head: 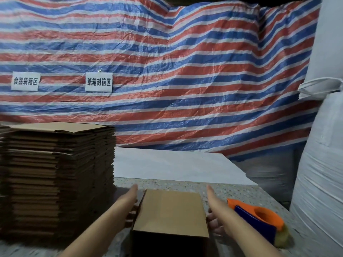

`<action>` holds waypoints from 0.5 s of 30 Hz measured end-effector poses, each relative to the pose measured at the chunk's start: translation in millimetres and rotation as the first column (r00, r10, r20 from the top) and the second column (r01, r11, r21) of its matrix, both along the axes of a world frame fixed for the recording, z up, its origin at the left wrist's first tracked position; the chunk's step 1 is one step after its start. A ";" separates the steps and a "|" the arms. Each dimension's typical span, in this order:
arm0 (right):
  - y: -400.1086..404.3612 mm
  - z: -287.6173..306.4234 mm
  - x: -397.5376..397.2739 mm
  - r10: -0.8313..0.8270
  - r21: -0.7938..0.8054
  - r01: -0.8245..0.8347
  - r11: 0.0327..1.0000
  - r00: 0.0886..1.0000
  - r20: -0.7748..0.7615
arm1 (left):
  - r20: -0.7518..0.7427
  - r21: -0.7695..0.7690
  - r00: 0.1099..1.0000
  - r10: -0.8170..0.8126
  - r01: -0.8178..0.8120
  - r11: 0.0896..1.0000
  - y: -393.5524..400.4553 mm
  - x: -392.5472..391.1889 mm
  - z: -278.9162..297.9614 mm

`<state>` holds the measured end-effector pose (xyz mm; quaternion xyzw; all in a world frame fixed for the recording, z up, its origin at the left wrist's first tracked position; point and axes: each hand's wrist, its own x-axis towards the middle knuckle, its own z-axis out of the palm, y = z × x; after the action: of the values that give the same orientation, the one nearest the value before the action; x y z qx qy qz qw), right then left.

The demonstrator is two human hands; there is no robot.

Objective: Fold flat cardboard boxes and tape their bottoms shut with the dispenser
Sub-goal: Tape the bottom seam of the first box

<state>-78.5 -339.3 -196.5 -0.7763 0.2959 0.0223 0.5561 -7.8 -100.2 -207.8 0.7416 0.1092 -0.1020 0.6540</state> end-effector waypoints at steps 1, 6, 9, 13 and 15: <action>-2.7 -4.5 -9.1 0.008 -0.060 -0.005 0.998 0.999 0.052 | 0.004 -0.002 1.000 0.003 -0.003 1.000 7.4 -8.6 -2.5; 26.6 -56.2 -53.4 0.082 -0.088 -0.064 0.994 0.974 0.210 | 0.253 0.211 0.967 -0.038 -0.017 0.977 20.2 -57.7 -35.0; 45.9 -52.5 -33.3 0.085 -0.179 -0.047 0.983 0.973 0.214 | 0.306 0.222 0.949 -0.082 0.013 0.975 7.9 -45.1 -35.4; 44.1 -22.5 42.9 0.032 -0.080 0.000 0.997 0.915 0.402 | 0.406 0.074 0.911 0.077 -0.117 0.990 -9.0 33.4 -7.5; 41.9 -9.4 92.9 0.020 -0.044 -0.001 0.999 0.902 0.431 | 0.439 0.102 0.893 0.102 -0.162 0.981 -17.5 87.1 6.1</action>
<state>14.4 -297.4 -205.9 -0.7754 0.1619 -0.1532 0.5908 79.3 -117.7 -201.7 0.7794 0.0187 0.1169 0.6153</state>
